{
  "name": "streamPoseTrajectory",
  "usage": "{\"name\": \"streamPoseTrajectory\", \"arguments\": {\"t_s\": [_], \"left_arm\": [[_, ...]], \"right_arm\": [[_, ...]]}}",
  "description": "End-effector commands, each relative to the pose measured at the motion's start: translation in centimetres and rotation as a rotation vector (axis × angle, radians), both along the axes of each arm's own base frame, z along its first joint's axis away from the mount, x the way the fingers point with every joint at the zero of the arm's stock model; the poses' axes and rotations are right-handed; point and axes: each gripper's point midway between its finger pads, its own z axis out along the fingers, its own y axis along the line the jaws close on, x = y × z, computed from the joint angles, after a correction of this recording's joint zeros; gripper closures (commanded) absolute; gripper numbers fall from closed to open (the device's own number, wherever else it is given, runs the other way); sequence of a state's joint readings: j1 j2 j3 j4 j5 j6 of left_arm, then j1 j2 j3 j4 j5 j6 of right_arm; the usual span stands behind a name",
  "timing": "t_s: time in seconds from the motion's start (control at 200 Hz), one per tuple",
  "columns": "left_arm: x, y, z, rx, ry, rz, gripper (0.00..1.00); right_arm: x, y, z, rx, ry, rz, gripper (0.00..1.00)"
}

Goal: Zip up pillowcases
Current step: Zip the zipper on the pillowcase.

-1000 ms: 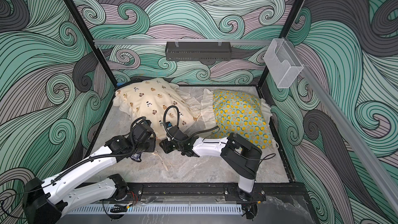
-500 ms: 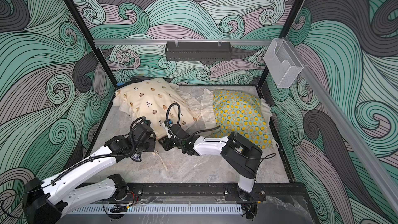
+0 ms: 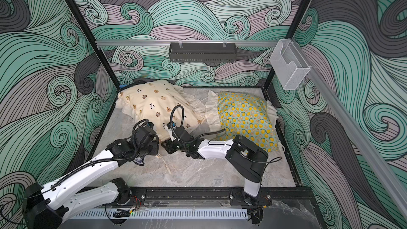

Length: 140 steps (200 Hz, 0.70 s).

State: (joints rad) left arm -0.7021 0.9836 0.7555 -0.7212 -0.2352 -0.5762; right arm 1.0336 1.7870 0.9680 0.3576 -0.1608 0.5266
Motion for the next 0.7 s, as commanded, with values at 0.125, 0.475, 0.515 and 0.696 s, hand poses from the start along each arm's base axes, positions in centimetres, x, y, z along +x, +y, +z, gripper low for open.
{"name": "streamPoseTrajectory", "arguments": {"t_s": [0.125,0.475,0.515,0.696], "left_arm": [[0.6,0.1,1.0,-0.015,-0.035,0.023,1.0],[0.7,0.1,0.9,-0.006,-0.032,0.021,1.0],[0.7,0.1,0.9,-0.004,-0.035,0.021,1.0],[0.7,0.2,0.8,0.0,-0.035,0.024,1.0]], "right_arm": [[0.2,0.8,0.3,0.03,-0.02,0.029,0.69],[0.1,0.9,1.0,0.053,-0.042,0.044,0.75],[0.2,0.9,1.1,0.054,-0.046,0.041,0.77],[0.3,0.6,1.2,0.047,-0.055,0.031,0.83]]}}
